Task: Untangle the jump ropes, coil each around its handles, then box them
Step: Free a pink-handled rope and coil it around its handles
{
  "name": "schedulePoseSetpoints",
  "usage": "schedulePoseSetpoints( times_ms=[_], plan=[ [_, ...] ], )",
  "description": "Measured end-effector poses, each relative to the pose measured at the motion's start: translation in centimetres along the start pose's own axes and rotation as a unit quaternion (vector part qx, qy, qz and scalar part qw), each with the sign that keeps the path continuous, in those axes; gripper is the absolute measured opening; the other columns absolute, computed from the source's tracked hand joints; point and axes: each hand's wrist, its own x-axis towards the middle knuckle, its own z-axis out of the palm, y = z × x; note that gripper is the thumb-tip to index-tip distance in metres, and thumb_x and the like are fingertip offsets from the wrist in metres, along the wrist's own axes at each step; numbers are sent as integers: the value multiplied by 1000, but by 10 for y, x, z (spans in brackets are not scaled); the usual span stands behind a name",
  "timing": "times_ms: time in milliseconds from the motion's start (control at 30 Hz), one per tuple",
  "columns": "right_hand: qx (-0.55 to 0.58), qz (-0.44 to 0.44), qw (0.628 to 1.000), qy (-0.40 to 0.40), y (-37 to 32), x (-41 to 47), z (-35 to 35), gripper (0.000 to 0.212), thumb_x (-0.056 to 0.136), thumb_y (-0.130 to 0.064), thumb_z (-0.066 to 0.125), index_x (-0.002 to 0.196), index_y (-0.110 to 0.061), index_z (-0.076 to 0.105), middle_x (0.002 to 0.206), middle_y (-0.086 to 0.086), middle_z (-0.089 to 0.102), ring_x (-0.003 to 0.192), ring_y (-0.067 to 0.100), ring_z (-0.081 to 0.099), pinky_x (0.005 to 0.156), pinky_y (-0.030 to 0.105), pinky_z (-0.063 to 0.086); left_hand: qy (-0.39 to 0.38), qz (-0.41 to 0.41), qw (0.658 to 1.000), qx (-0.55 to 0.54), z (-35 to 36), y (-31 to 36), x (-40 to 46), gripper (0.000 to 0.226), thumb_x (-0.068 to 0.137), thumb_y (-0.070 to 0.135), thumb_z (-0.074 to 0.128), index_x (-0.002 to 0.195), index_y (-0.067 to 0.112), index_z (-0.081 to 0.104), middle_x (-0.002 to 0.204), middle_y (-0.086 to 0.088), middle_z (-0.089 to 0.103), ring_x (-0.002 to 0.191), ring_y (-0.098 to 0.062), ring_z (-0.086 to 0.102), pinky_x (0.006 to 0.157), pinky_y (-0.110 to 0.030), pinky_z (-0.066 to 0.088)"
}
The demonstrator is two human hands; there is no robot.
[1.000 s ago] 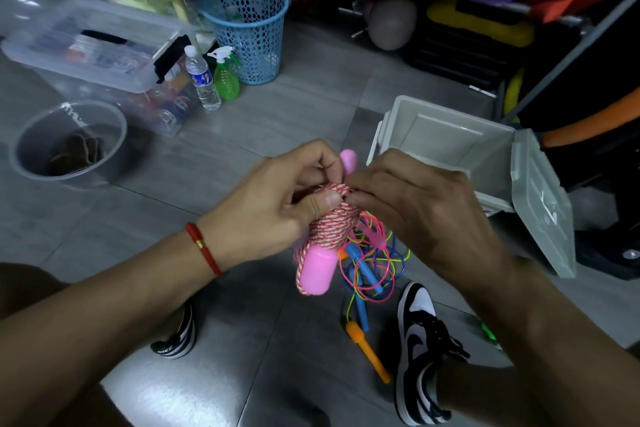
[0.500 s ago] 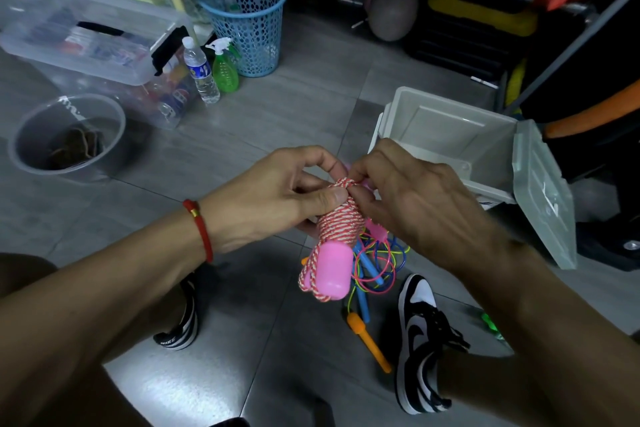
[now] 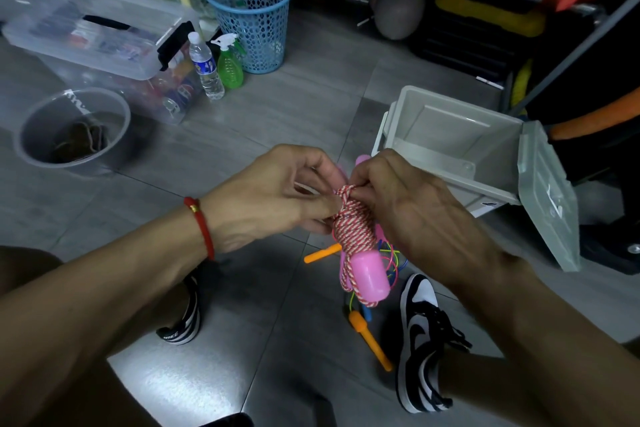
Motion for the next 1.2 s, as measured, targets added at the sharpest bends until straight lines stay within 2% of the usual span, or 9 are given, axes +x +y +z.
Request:
schedulePoseSetpoints(
  times_ms=[167, 267, 467, 567, 733, 833, 933, 1067, 1200],
  plan=[
    [7, -13, 1000, 25, -4, 0, -6, 28, 102, -29, 40, 104, -10, 60, 98, 7, 58, 81, 28, 63, 70, 41, 53, -24, -29, 999, -34, -6, 8, -2, 26, 73, 7, 77, 95, -3, 67, 92, -26, 72, 85, -42, 73, 75, -46, 63],
    [3, -20, 1000, 21, -5, -1, -6, 25, 103, -26, 42, 104, -9, 61, 100, 8, 58, 83, 29, 63, 70, 43, 54, -34, -39, 998, -35, -8, 10, -2, 31, 70, 8, 78, 95, -7, 68, 97, -28, 72, 89, -43, 72, 77, -45, 62],
    [-39, -54, 997, 25, -7, 0, -9, 23, 102, -20, 44, 104, -6, 62, 99, 11, 59, 80, 30, 63, 69, 42, 54, -32, -36, 999, -17, -12, 10, -2, 31, 70, 2, 80, 94, -12, 67, 101, -28, 71, 91, -45, 72, 79, -49, 61],
    [-66, -64, 995, 30, -6, 1, -9, 13, 99, -15, 54, 101, -6, 63, 98, 11, 60, 80, 29, 62, 72, 36, 49, -3, -17, 1000, 3, -9, 9, 0, 23, 73, -6, 79, 90, -14, 66, 98, -29, 71, 88, -47, 72, 77, -49, 61],
    [-25, -25, 999, 37, -4, 3, -5, 10, 98, -19, 60, 97, -10, 63, 97, 7, 61, 80, 27, 63, 72, 27, 38, 59, 27, 997, 36, -3, 4, 4, 15, 72, -9, 81, 80, -7, 68, 86, -23, 73, 69, -30, 73, 67, -39, 63],
    [15, -4, 999, 29, -4, 3, -4, 13, 97, -26, 59, 96, -15, 65, 96, 3, 63, 79, 26, 65, 73, 35, 49, 72, 42, 994, 66, 0, 2, 4, 14, 74, -7, 82, 80, -7, 69, 81, -18, 74, 63, -22, 70, 62, -33, 60],
    [6, -10, 1000, 25, -2, 3, -4, 23, 95, -32, 49, 94, -14, 64, 91, 3, 63, 76, 28, 66, 66, 41, 53, 69, 33, 995, 63, 3, 1, 4, 15, 75, -4, 82, 80, -6, 68, 82, -17, 74, 67, -26, 72, 68, -43, 63],
    [18, -15, 1000, 18, 5, 0, -3, 22, 94, -33, 52, 94, -14, 63, 87, 2, 63, 72, 27, 65, 65, 43, 53, 61, 21, 997, 51, 5, 1, 3, 15, 77, -4, 81, 80, -3, 67, 86, -19, 74, 74, -36, 74, 71, -54, 62],
    [44, 15, 998, 35, 1, -2, -1, 18, 90, -29, 57, 94, -13, 63, 86, 1, 63, 73, 26, 64, 65, 44, 52, 67, 18, 997, 44, 8, 1, 3, 16, 77, -5, 80, 76, -1, 65, 85, -23, 73, 77, -42, 73, 70, -57, 61]
  ],
)
